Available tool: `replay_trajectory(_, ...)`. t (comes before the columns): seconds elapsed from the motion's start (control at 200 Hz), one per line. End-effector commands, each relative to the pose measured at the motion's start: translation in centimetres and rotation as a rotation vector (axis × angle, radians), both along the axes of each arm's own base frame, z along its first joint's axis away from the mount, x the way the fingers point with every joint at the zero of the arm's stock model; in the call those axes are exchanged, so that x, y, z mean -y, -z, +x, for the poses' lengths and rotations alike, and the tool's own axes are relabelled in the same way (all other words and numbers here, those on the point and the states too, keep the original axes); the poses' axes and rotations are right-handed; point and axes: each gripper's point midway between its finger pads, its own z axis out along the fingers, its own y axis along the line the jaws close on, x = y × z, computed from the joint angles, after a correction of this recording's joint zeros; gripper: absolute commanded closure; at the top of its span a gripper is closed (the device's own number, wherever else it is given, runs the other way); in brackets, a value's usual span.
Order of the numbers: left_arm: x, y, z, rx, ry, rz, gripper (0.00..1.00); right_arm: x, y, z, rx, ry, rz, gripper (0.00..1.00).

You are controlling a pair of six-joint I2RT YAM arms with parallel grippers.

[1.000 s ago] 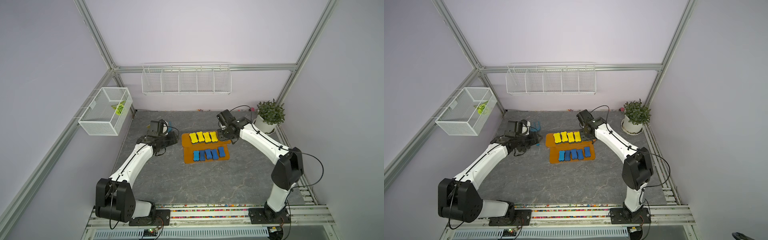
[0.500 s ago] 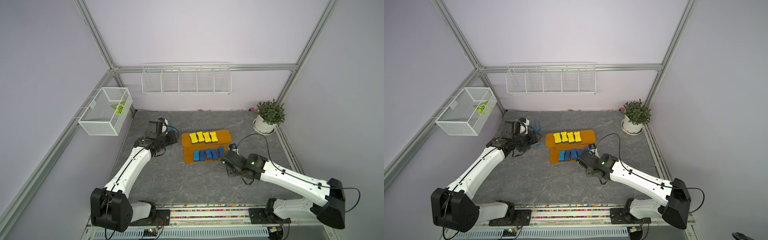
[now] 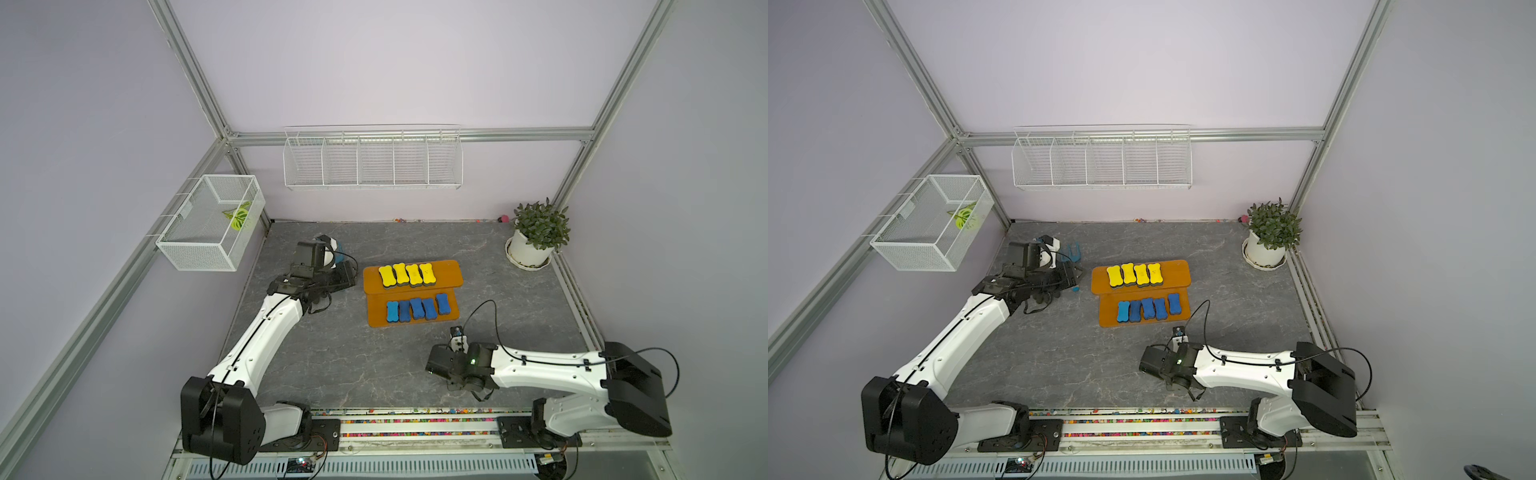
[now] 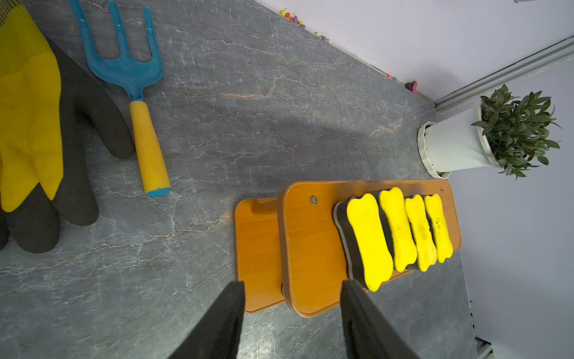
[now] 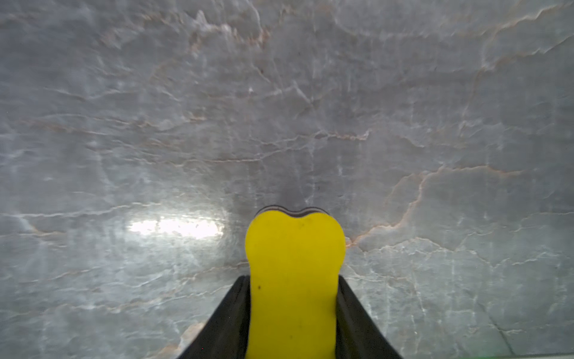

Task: Remove the whiteboard erasers from the shelf
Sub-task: Place the whiteboard eraser at the center of the board.

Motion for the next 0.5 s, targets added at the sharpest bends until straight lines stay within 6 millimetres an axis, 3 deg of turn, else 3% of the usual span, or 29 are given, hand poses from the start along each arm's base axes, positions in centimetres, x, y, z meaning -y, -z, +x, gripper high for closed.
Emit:
replay_trajectory(0.0, 0.2, -1.0, 0.1, 0.038, 0.021, 0.004, 0.45, 0.0, 1.0, -0.6, -0.013, 0.039, 0.037, 0.53)
replay_trajectory(0.245, 0.2, -0.5, 0.2, 0.027, 0.018, 0.007, 0.45, 0.3, 2.7, -1.7, -0.047, 0.014, 0.059, 0.49)
replay_trajectory(0.495, 0.1, -0.3, 0.1, 0.023, 0.013, 0.009, 0.45, 1.2, 2.0, -1.6, -0.031, 0.002, 0.022, 0.43)
